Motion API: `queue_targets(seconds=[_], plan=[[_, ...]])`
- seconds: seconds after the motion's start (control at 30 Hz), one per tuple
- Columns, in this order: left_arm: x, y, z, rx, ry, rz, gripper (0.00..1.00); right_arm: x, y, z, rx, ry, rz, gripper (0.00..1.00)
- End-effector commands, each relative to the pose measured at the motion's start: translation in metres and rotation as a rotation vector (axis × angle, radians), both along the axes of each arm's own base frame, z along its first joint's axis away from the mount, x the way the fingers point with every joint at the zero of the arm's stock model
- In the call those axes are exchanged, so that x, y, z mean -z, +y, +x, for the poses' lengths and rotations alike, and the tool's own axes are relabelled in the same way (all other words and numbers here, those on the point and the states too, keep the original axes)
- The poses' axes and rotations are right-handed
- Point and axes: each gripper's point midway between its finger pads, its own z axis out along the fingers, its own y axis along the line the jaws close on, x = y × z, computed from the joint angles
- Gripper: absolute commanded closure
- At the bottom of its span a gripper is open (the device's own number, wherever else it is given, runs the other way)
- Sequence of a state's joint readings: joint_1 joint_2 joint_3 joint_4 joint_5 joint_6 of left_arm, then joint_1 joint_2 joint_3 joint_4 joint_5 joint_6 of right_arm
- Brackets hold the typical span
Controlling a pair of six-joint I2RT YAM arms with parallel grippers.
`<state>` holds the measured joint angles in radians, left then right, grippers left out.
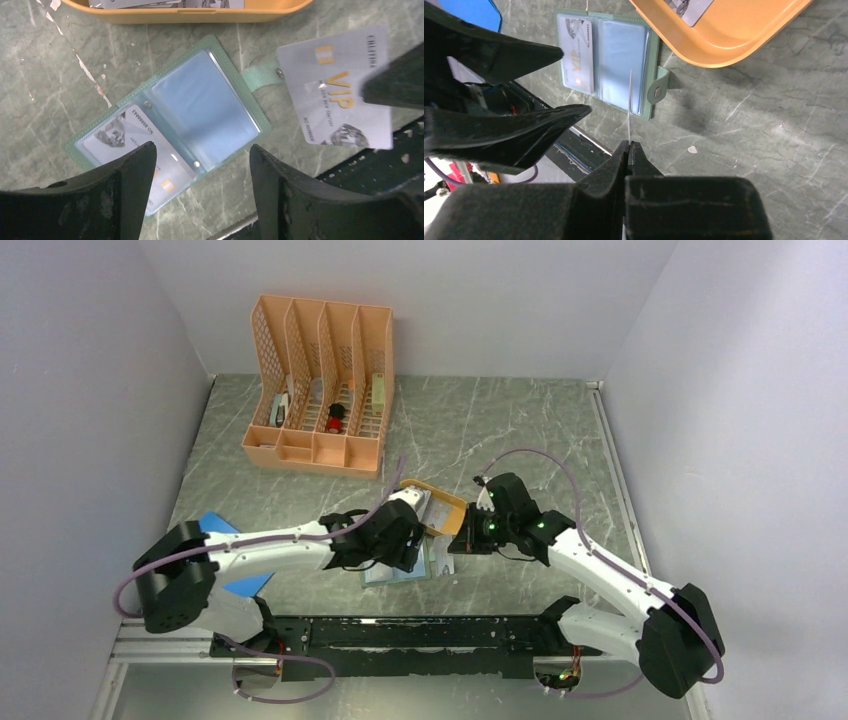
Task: Put the credit cards into the card holder
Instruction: Pick up the credit card from the storage box, then insert the credit card into the card holder.
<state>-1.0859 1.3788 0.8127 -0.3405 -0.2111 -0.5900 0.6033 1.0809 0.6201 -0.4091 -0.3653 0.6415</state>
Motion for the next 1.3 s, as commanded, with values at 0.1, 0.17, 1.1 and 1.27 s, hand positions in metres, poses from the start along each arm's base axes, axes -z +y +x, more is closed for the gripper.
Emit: queue_targets(seconds=[0.1, 0.17, 1.1, 1.27], plan=[[0.008, -0.01, 0.014, 0.008, -0.083, 0.093, 0.28, -0.005, -0.008, 0.001, 0.019, -0.08, 0.006, 1.0], [0.014, -0.009, 0.013, 0.006, -0.084, 0.104, 0.28, -0.006, -0.008, 0.0, 0.012, -0.087, 0.015, 1.0], [0.0, 0.029, 0.002, -0.097, -0.1, 0.059, 0.31, 0.026, 0.021, -0.031, -0.17, 0.042, 0.018, 1.0], [0.005, 0.04, 0.0, -0.128, -0.097, 0.074, 0.33, 0.037, 0.018, -0.031, -0.148, 0.082, -0.01, 1.0]])
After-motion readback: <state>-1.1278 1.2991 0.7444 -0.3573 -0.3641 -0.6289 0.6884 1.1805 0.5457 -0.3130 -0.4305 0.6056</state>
